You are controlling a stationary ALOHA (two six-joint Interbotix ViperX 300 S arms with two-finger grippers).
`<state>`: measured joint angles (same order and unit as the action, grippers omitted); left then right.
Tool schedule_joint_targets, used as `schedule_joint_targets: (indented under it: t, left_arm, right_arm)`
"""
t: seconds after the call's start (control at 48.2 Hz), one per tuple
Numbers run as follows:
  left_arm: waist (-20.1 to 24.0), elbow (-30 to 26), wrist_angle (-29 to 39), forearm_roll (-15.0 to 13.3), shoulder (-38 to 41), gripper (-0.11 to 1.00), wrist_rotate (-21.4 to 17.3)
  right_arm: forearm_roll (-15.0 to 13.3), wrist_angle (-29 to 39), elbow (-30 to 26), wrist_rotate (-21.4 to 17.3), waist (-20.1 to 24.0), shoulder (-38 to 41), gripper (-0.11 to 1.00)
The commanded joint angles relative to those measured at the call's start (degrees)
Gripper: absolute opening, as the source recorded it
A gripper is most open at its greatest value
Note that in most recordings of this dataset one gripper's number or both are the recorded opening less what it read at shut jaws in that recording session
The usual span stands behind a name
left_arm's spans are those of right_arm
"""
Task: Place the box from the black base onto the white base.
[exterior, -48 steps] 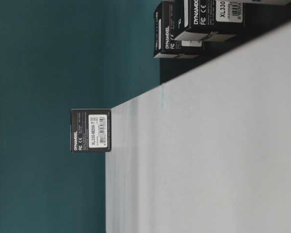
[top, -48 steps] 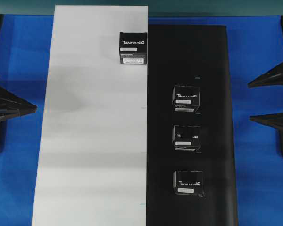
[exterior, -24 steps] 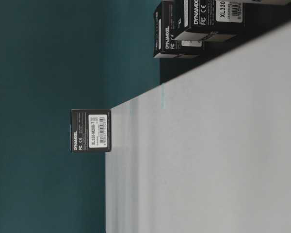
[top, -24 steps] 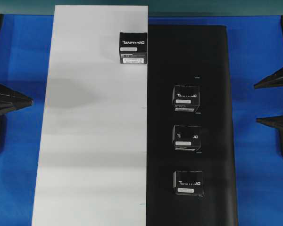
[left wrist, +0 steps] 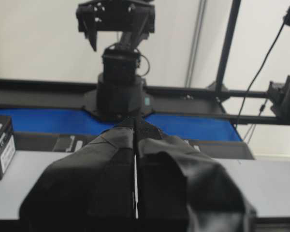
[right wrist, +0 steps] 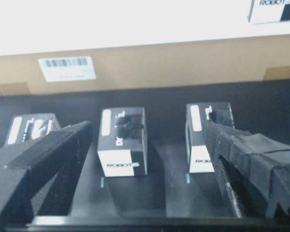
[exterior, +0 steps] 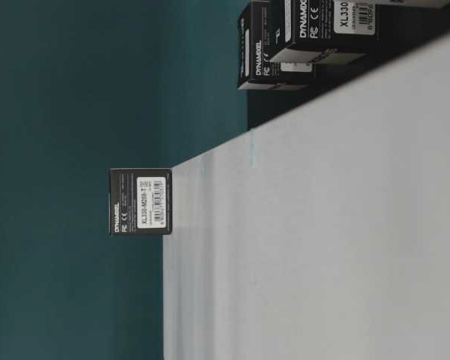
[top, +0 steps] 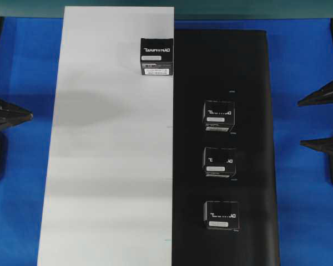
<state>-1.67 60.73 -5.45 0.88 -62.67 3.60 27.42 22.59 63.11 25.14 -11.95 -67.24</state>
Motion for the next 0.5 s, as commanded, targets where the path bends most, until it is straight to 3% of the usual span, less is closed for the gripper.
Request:
schedule_joint_targets:
  t: [0.0, 0.477]
  left_arm:
    - [-0.44, -0.79, -0.62, 0.18, 0.70, -0.04, -0.26]
    - [-0.53, -0.62, -0.62, 0.18, 1.32, -0.04, -0.18]
  right_arm:
    - [0.18, -0.35, -0.62, 0.26, 0.09, -0.26, 0.99]
    - [0.18, -0.18, -0.18, -0.18, 0.09, -1.67, 0.99]
